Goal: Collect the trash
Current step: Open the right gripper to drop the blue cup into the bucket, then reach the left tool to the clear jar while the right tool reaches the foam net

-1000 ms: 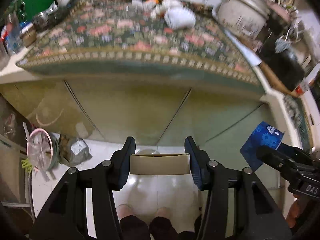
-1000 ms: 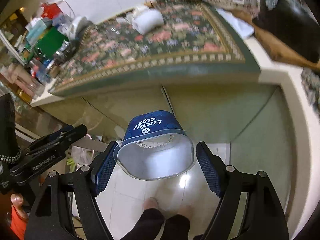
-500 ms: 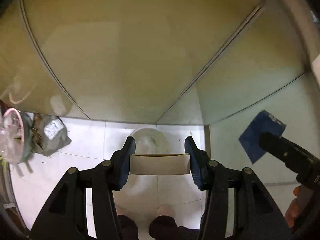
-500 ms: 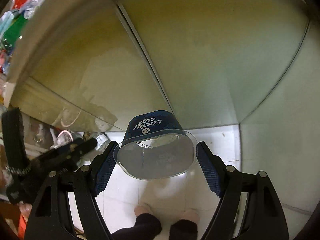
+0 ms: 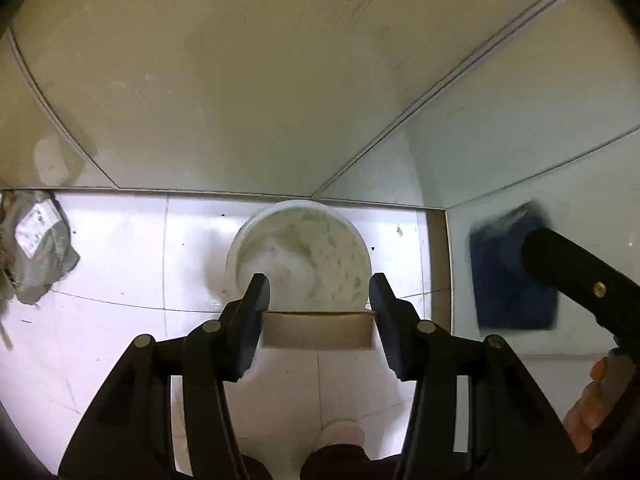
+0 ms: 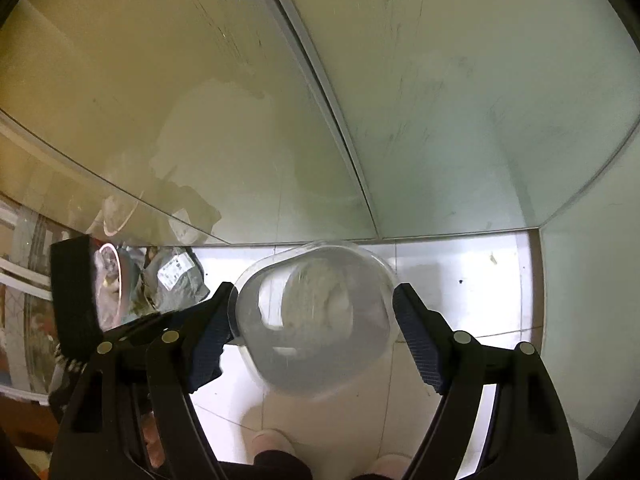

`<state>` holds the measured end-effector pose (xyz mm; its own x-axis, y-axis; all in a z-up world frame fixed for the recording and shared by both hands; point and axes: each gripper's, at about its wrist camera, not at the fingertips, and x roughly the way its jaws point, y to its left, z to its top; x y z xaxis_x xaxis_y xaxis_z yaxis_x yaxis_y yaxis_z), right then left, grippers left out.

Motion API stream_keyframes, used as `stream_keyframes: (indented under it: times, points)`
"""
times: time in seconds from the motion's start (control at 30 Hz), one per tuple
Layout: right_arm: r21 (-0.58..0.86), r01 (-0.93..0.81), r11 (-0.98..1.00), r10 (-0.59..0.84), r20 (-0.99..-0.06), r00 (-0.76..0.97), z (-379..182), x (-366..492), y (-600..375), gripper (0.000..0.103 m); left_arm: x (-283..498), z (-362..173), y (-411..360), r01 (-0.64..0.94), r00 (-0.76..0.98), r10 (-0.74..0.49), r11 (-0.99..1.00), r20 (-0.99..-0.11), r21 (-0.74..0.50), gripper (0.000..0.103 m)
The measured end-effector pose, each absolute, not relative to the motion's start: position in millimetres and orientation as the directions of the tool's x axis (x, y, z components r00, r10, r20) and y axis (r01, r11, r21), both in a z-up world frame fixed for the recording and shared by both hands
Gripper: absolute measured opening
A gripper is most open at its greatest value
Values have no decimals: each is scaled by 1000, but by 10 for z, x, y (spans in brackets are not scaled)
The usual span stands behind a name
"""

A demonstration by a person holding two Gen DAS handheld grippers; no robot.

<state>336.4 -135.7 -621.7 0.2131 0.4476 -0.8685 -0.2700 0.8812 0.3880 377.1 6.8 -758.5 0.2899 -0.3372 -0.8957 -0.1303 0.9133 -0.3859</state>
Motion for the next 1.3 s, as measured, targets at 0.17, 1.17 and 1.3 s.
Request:
stream_keyframes:
  times: [0.17,1.17,1.3]
  points:
    - [381,-284,880,448,-866,224,-6137,3399,-1386,77,3806,-7557,44,-105,295,-340,918,-893,-384,57]
    - [256,-301,919,385,-754,533,-1521,2839,-1586,77,3037,-2264,526,-33,591,-132,982,-795,-188,59]
    - [214,-270,939,338,-720,605,-1199,2727,-1447,77,2967,-1698,664,0,653,-143,982,-743,-188,62]
